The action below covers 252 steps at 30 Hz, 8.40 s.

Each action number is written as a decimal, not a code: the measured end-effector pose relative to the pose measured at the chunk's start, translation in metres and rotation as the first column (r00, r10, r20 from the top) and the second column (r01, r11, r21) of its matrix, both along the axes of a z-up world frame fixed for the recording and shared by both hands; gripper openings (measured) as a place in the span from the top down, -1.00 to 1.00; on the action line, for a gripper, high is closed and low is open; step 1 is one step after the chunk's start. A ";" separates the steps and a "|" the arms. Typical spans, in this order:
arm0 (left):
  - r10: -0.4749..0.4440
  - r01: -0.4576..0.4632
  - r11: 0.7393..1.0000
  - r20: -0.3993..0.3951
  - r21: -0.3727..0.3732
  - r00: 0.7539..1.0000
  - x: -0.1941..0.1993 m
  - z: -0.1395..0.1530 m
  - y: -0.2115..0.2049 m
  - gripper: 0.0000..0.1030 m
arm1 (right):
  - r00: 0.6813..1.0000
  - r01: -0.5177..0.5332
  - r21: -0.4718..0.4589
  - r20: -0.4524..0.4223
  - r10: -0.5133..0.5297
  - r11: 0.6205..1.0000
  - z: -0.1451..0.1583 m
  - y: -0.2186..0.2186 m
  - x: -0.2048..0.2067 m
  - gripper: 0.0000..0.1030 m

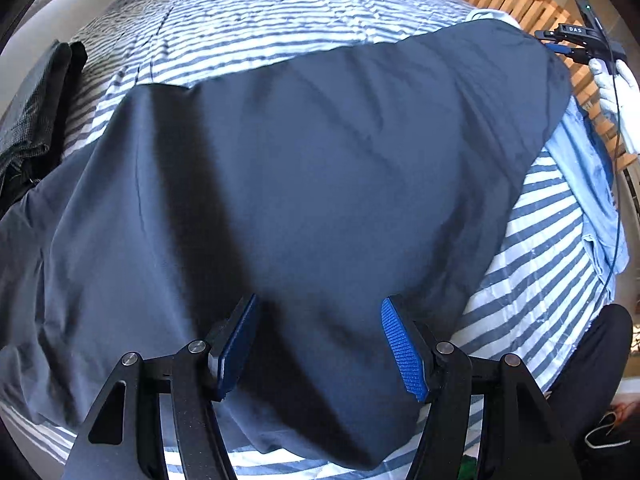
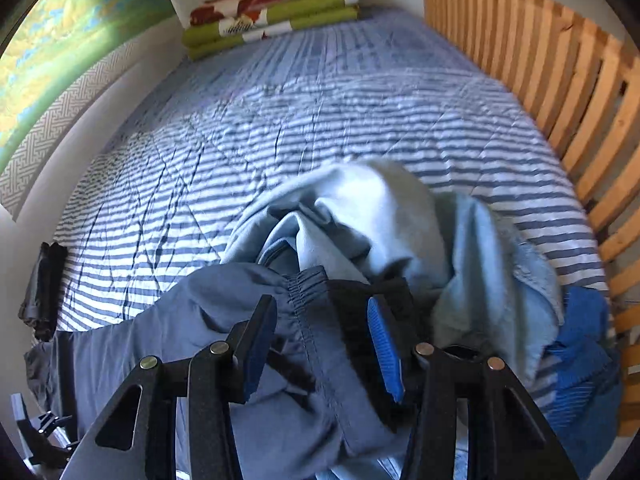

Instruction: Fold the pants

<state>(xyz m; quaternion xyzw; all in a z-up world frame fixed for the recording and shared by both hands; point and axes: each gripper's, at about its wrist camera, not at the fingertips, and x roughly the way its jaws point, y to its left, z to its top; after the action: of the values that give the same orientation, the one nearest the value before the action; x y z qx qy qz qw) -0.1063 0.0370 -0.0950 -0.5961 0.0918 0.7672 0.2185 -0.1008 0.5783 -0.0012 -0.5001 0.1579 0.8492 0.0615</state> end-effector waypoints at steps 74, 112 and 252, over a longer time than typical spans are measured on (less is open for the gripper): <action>0.104 -0.105 0.994 -0.080 -0.006 0.991 -0.008 0.063 -0.042 0.94 | 0.935 0.310 -0.239 -0.099 -0.340 0.920 -0.004 -0.002 0.089 0.91; -0.275 0.226 0.921 -0.121 -0.317 0.954 0.002 0.085 -0.025 -0.41 | 0.936 0.352 0.012 0.012 -0.352 0.936 -0.003 -0.049 -0.012 0.92; -0.328 0.327 0.931 0.022 -0.165 0.944 0.018 0.003 0.035 -0.32 | 0.906 0.335 -0.334 -0.144 -0.399 0.881 -0.054 0.023 0.163 0.08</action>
<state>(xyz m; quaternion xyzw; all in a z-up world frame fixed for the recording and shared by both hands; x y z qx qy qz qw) -0.0879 0.0716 -0.0920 -0.5864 0.2541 0.7113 0.2925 0.0620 0.6017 -0.0554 -0.3725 0.3833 0.8354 0.1279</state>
